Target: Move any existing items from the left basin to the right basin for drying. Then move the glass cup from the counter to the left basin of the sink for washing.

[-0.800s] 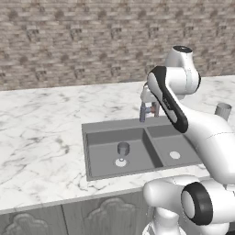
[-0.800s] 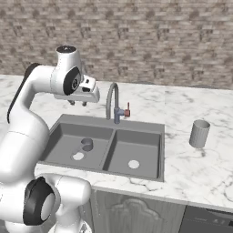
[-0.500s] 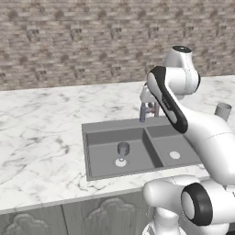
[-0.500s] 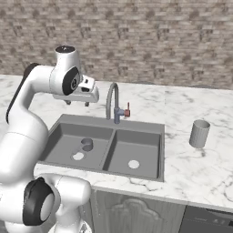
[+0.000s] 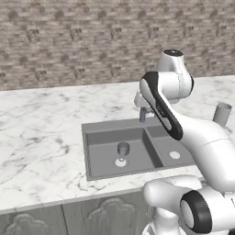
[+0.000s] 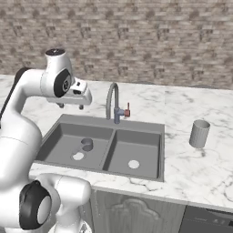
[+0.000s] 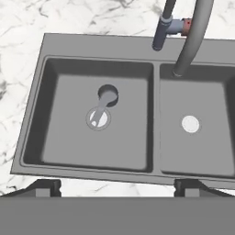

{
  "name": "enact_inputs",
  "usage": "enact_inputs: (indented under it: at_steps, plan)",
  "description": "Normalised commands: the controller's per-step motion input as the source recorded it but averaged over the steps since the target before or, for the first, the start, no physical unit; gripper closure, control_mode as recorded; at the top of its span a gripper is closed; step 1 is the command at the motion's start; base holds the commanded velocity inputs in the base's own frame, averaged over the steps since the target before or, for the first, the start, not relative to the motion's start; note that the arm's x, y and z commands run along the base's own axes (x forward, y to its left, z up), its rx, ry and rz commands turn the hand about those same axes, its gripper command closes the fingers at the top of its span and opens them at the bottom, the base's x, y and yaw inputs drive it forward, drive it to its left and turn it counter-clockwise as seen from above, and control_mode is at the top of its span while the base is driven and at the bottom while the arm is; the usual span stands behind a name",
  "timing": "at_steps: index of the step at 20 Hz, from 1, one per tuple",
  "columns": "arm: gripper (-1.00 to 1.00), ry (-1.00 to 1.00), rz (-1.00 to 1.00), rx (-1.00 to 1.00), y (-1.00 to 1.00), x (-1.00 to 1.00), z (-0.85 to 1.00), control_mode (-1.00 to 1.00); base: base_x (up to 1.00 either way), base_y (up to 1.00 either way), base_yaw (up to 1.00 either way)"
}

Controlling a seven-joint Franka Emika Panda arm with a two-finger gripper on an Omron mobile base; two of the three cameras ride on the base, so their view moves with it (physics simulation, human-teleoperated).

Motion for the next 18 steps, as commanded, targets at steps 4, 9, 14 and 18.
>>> enact_inputs:
  at_steps: [4, 9, 14, 18]
  plan:
    - [-1.0, 0.03, -0.13, 0.0, 0.03, -0.23, -0.15, -1.0, 0.0, 0.0, 0.0]
    - [-1.0, 0.05, -0.15, 0.0, 0.03, -0.14, -0.16, -1.0, 0.0, 0.0, 0.0]
    - [-1.0, 0.05, -0.13, 0.0, 0.22, 0.0, -0.16, -1.0, 0.0, 0.0, 0.0]
    - [-1.0, 0.06, -0.1, 0.04, 0.24, 0.0, -0.17, -1.0, 0.0, 0.0, 0.0]
